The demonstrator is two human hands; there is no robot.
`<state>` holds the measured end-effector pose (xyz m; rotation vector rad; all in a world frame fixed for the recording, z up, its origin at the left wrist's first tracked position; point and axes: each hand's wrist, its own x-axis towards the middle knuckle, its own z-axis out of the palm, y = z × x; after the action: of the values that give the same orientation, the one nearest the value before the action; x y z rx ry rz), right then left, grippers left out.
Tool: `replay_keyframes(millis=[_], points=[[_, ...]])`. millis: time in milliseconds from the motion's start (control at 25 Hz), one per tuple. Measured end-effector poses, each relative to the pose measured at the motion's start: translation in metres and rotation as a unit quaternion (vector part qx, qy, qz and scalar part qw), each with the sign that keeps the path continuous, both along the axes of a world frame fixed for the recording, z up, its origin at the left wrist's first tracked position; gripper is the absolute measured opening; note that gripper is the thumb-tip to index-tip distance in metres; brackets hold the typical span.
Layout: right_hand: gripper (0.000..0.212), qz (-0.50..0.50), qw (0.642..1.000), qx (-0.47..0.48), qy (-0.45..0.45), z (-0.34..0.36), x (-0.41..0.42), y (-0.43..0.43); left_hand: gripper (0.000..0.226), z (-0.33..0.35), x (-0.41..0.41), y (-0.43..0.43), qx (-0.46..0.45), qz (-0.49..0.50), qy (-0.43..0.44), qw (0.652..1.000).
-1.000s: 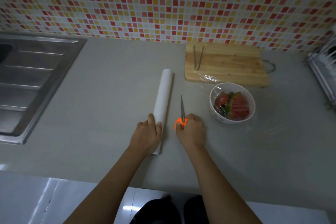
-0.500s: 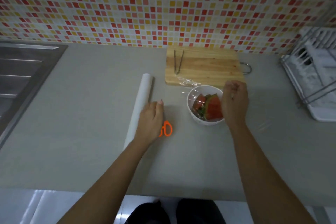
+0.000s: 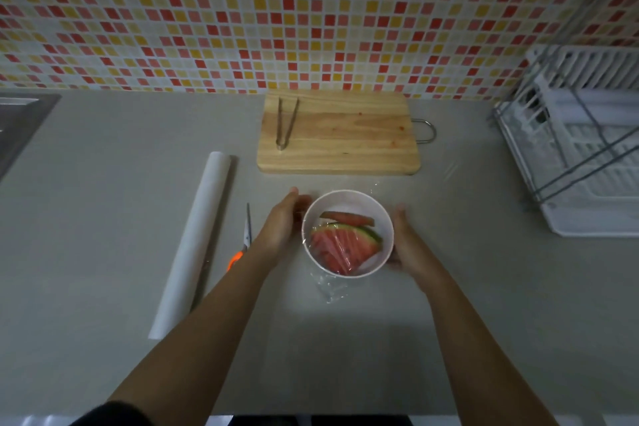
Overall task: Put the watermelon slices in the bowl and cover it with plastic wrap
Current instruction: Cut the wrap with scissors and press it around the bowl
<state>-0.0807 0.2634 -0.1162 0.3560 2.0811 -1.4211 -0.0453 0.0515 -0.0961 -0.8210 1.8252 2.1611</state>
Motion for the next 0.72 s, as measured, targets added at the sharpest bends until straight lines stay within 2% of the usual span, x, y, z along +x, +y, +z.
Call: replay_keyframes(millis=[120,280,400,480,560,720], points=[[0.080,0.012,0.996,0.074,0.052,0.006,-0.028,0.002,0.047,-0.008,0.004,-0.004,-0.101,-0.032,-0.018,0.994],[0.063,0.074,0.997,-0.031,0.020,0.010,-0.064,-0.009,0.031,-0.011,0.009,-0.001,-0.090,-0.001,0.012,0.996],[0.033,0.028,0.995,-0.084,0.041,0.003,-0.070,-0.011,0.027,-0.010,0.006,-0.002,-0.093,0.018,0.034,0.995],[0.024,-0.011,0.992,-0.116,0.040,0.001,-0.069,-0.012,0.026,-0.012,0.008,-0.005,-0.071,0.019,0.036,0.997],[0.024,-0.027,0.990,-0.132,0.034,-0.001,-0.068,-0.013,0.028,-0.017,0.011,-0.006,-0.073,0.028,0.025,0.997],[0.034,-0.040,0.985,-0.167,-0.014,0.004,-0.064,-0.013,0.047,-0.018,0.005,-0.001,-0.175,0.098,-0.031,0.979]])
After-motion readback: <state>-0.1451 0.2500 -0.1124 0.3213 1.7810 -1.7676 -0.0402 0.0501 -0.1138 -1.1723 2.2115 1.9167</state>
